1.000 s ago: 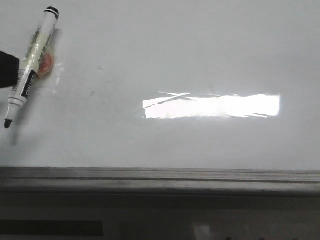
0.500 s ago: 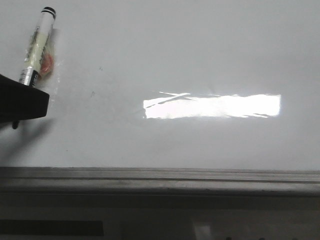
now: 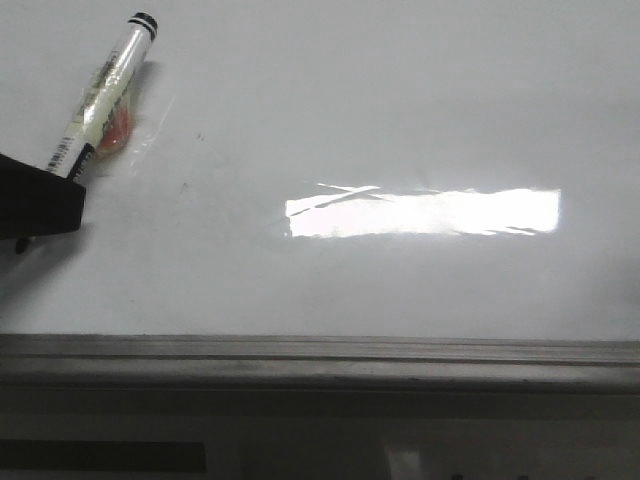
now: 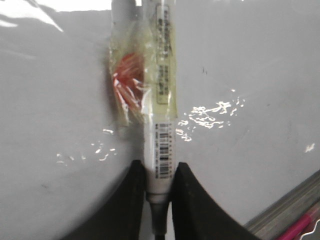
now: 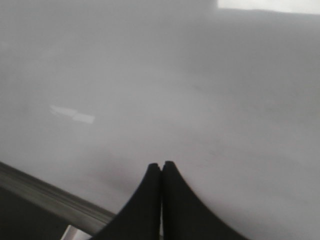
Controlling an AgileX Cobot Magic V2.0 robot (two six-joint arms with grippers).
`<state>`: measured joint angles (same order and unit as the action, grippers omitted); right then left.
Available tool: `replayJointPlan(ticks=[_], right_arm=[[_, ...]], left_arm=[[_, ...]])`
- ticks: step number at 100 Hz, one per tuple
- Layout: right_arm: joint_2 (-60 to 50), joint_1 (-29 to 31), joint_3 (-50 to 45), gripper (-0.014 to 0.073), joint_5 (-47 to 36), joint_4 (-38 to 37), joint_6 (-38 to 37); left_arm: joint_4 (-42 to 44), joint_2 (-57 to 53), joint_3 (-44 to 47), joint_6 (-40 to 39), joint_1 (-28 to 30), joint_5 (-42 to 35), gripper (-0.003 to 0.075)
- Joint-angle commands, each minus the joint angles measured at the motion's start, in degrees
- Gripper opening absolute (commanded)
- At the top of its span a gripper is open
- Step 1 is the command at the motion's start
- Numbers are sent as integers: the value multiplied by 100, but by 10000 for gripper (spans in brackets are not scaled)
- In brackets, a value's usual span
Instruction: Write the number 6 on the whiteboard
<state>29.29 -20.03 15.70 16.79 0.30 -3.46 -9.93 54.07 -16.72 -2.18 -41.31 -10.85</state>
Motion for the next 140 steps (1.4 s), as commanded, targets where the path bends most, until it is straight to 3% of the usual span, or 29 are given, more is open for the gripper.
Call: replayJointPlan(ticks=[1, 9, 16, 24, 31, 38, 63, 88, 121, 140], right_arm=[[464, -509, 543, -64, -391, 1, 1], [808, -1005, 915, -62, -486, 1, 1], [1135, -1475, 1238, -29, -486, 1, 1], [1513, -2032, 1580, 108, -486, 10, 1], [1874, -2502, 1911, 280, -475, 35, 1], [2192, -2865, 2180, 392, -474, 35, 1], [2846, -3261, 2755, 414, -962, 279, 1], [2958, -3273, 2952, 356, -1046, 510, 1], [3036, -3273, 2952, 119, -1025, 624, 1], [3036, -3273, 2952, -70, -947, 678, 1]], left_arm=[[429, -256, -167, -25, -38, -381, -20], [787, -464, -167, -25, -38, -381, -20], [1611, -619, -167, -13, -38, -381, -20], [2512, -718, -167, -27, -48, -381, -20], [2728, -719, -167, -27, -142, -526, -20], [2917, -719, -167, -27, -297, -649, -20], [3307, -719, -167, -27, -901, -663, -20], [3307, -719, -28, -27, -1131, -628, -20], [3307, -719, -13, -27, -1207, -628, -20], [3307, -719, -13, -27, -1207, -577, -20]])
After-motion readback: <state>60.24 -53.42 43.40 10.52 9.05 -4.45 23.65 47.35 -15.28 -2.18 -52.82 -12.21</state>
